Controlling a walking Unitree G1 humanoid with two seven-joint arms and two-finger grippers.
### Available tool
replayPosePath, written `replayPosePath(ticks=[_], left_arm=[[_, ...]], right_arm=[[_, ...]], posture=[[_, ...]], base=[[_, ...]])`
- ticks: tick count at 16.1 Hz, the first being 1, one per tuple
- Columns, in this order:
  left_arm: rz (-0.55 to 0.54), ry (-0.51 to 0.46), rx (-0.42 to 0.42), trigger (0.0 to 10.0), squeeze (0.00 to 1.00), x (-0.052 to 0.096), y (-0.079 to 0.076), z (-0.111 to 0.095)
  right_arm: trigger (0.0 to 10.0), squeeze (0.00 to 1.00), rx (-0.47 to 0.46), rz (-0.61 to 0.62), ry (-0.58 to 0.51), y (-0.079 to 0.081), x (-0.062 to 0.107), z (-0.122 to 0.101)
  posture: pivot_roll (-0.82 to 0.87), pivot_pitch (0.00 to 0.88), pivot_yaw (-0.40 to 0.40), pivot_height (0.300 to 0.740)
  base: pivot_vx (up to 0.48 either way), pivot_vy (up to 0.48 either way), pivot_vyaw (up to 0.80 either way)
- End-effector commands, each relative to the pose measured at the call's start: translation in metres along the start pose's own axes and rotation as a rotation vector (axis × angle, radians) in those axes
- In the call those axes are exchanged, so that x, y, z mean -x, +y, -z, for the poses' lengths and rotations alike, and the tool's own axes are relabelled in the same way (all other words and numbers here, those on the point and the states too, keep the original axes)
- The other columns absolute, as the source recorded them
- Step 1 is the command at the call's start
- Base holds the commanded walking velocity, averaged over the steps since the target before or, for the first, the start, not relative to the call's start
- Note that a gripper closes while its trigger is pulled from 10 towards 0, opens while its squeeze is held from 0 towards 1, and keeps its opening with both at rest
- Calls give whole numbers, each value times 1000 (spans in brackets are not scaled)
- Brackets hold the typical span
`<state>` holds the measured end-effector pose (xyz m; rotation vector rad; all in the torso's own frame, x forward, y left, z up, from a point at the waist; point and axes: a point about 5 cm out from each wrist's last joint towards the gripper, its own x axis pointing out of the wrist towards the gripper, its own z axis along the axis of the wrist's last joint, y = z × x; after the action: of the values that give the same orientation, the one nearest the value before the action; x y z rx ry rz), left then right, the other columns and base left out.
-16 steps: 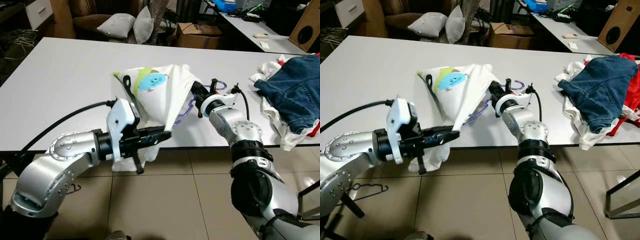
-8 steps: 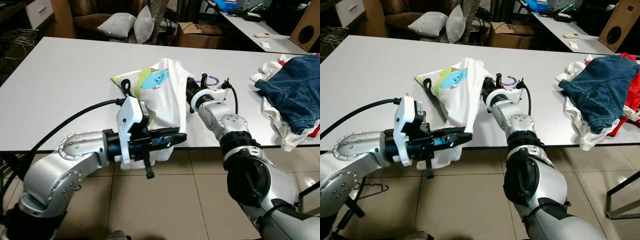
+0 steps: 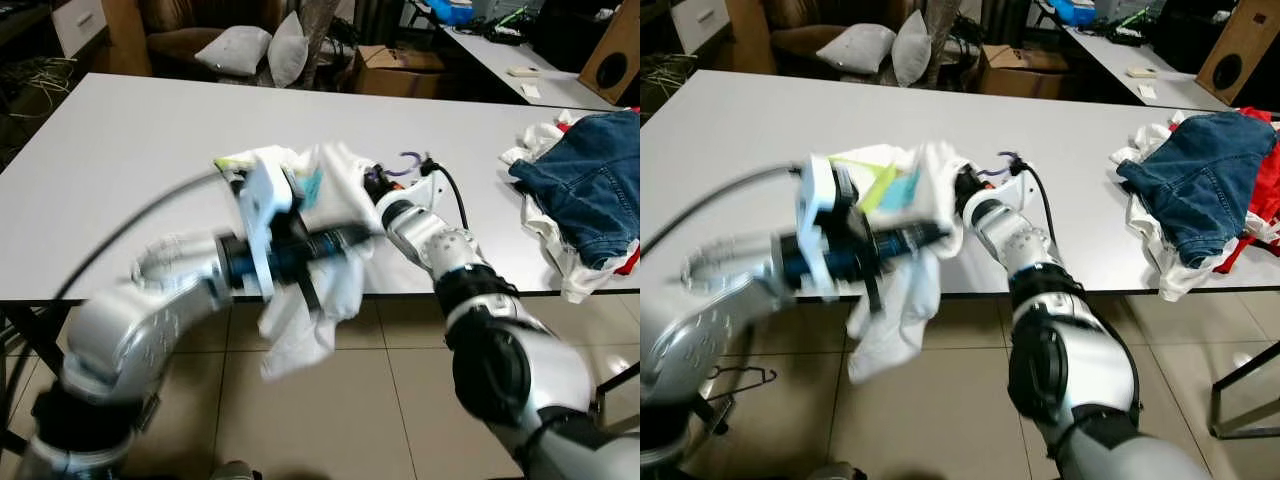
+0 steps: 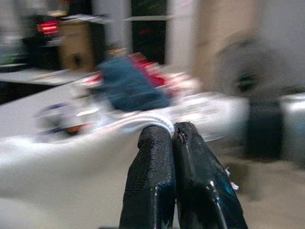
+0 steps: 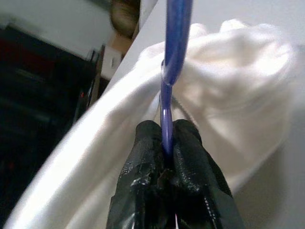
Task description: Hang hanger
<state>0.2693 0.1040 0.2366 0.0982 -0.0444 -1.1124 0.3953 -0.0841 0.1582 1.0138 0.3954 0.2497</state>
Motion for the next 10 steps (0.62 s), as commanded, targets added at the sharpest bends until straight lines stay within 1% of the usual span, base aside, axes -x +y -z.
replayPosePath(ticks=[1, 2, 3, 4, 5, 6, 7, 8, 9, 10], left_arm=[[-93, 28, -45, 0, 0, 4, 13, 1], [-175, 89, -56, 0, 0, 10, 25, 9], [-232, 131, -62, 0, 0, 16, 33, 15], [-308, 190, -75, 510, 0, 27, 42, 24], [-330, 210, -62, 3922, 0, 34, 42, 32], [-328, 210, -59, 10000, 0, 35, 40, 34], [-318, 200, -37, 10000, 0, 34, 37, 35], [-283, 183, 19, 10000, 0, 32, 28, 40], [-267, 174, 40, 10000, 110, 31, 22, 44], [-269, 173, 38, 10000, 110, 31, 20, 45]], right_arm=[[10000, 0, 35, -21, -6, 0, 6, -13], [10000, 0, 26, -53, 0, 2, 11, -19], [10000, 0, 30, -78, 1, 4, 17, -25], [10000, 0, 51, -116, -5, 8, 29, -36], [10000, 0, 67, -155, -14, 12, 46, -46], [10000, 0, 67, -165, -14, 12, 50, -47], [10000, 0, 50, -179, -3, 13, 56, -48], [10000, 0, 55, -194, 26, 12, 70, -45], [10000, 0, 105, -179, 52, 9, 83, -40], [10000, 0, 122, -171, 58, 8, 86, -38]], posture=[[158, 0, -123, 740], [152, 0, -120, 740], [135, 0, -109, 740], [113, 0, -95, 740], [96, 0, -86, 740], [96, 0, -86, 740], [92, 0, -84, 740], [78, 0, -80, 740], [71, 0, -75, 740], [69, 0, -74, 740]], base=[[0, 0, 0], [0, 0, 0], [0, 0, 0], [0, 0, 0], [0, 0, 0], [0, 0, 0], [0, 0, 0], [0, 0, 0], [0, 0, 0], [0, 0, 0]])
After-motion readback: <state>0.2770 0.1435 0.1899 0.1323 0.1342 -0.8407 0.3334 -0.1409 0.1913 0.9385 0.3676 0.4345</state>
